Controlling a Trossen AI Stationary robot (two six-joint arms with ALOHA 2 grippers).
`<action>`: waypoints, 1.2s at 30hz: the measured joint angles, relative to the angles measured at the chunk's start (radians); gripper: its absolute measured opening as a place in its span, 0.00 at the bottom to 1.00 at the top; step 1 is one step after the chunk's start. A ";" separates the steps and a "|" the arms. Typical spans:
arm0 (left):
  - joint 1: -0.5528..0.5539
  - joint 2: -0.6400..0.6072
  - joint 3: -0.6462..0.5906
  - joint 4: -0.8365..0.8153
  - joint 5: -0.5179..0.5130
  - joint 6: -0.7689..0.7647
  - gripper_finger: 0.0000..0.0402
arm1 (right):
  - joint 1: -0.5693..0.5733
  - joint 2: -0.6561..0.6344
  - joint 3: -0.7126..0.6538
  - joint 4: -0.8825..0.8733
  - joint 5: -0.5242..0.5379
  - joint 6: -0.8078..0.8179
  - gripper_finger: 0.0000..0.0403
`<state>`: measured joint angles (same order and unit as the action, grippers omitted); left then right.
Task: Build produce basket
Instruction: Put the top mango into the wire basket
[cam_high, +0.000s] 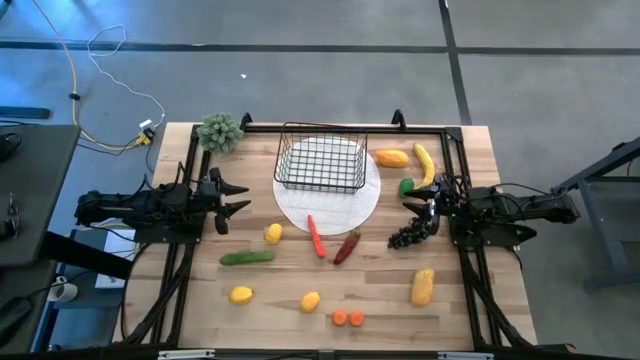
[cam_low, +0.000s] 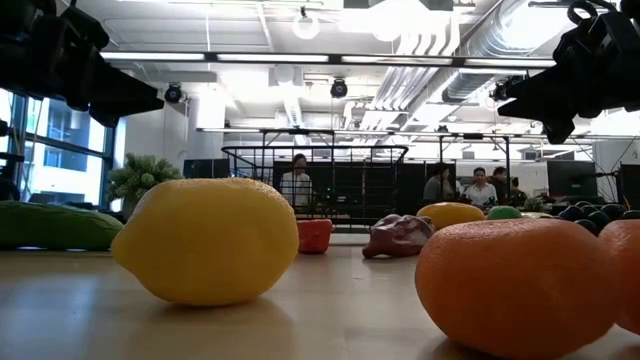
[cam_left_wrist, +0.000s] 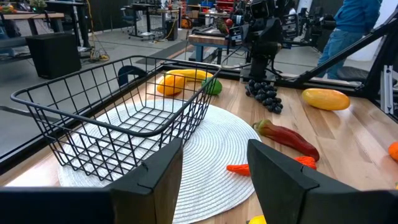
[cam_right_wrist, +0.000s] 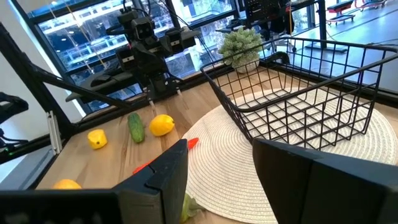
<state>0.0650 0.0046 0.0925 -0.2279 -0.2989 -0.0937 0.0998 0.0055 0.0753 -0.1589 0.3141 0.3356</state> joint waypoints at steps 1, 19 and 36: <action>0.000 0.000 0.000 0.000 0.000 0.000 0.42 | 0.000 0.000 0.000 -0.001 -0.004 0.002 0.40; 0.000 0.000 0.000 0.000 0.000 0.000 0.42 | -0.001 0.073 0.025 -0.001 0.107 0.092 0.51; 0.000 0.000 0.000 0.000 0.000 0.000 0.42 | -0.070 0.554 0.375 -0.212 0.267 0.048 0.87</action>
<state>0.0650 0.0045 0.0926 -0.2278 -0.2989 -0.0937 0.0294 0.5593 0.4501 -0.3714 0.5811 0.3841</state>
